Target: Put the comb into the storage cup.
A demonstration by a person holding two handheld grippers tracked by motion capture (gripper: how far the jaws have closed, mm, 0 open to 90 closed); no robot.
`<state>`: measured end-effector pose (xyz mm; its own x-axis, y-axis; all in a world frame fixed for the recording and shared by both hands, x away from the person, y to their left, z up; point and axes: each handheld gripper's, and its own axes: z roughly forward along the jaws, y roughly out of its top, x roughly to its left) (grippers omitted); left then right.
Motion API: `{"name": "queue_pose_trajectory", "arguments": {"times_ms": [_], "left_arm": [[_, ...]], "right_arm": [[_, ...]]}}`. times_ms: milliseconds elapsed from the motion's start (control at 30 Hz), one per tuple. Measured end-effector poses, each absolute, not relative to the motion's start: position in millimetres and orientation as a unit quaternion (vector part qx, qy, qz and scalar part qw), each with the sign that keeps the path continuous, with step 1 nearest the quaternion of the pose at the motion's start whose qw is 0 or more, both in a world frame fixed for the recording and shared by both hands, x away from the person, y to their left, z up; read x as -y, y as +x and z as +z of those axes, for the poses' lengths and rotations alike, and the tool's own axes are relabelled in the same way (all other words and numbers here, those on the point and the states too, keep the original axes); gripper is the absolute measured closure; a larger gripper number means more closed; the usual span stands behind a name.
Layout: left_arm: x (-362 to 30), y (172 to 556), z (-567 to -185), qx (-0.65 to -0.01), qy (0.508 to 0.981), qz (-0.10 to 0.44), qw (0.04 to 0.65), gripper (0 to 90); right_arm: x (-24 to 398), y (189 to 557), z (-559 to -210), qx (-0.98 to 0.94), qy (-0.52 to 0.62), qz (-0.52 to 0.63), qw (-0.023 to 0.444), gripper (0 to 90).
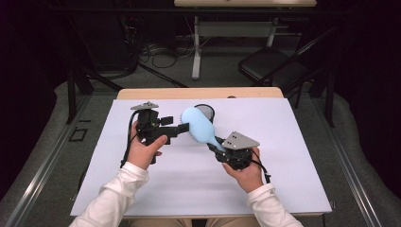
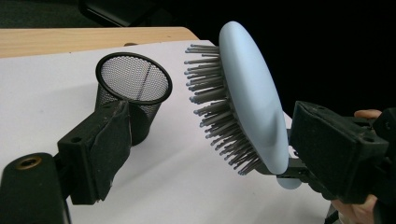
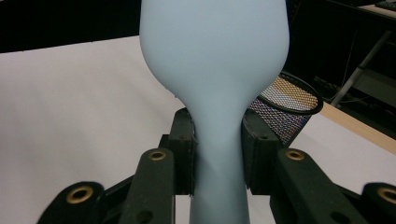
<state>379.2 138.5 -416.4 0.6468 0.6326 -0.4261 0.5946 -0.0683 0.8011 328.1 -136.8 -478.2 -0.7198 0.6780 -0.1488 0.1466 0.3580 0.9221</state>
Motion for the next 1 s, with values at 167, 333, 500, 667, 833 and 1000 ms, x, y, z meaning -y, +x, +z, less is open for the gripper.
{"name": "queue_pose_trajectory", "arguments": {"times_ms": [167, 333, 500, 667, 833, 1000], "left_arm": [[-133.6, 380.4, -415.5, -0.418, 0.733, 0.016, 0.536, 13.5], [-130.1, 382.0, -415.6, -0.419, 0.733, 0.015, 0.536, 14.6], [-125.9, 384.6, -417.1, -0.423, 0.734, 0.008, 0.532, 15.0], [-123.2, 386.8, -417.8, -0.425, 0.729, 0.002, 0.536, 15.2], [-120.5, 388.6, -418.4, -0.426, 0.726, -0.007, 0.540, 15.4], [-118.0, 391.1, -417.7, -0.426, 0.725, -0.018, 0.540, 15.5]], "right_arm": [[136.4, 327.7, -478.3, -0.780, 0.264, 0.502, 0.266, 68.9], [135.7, 326.8, -477.9, -0.778, 0.262, 0.504, 0.267, 68.9], [135.7, 326.6, -477.9, -0.778, 0.262, 0.504, 0.269, 68.9], [135.5, 326.2, -478.0, -0.778, 0.261, 0.504, 0.269, 68.9], [134.8, 326.0, -478.3, -0.778, 0.259, 0.505, 0.269, 68.9], [133.9, 325.5, -478.5, -0.778, 0.258, 0.505, 0.270, 68.9]]}}
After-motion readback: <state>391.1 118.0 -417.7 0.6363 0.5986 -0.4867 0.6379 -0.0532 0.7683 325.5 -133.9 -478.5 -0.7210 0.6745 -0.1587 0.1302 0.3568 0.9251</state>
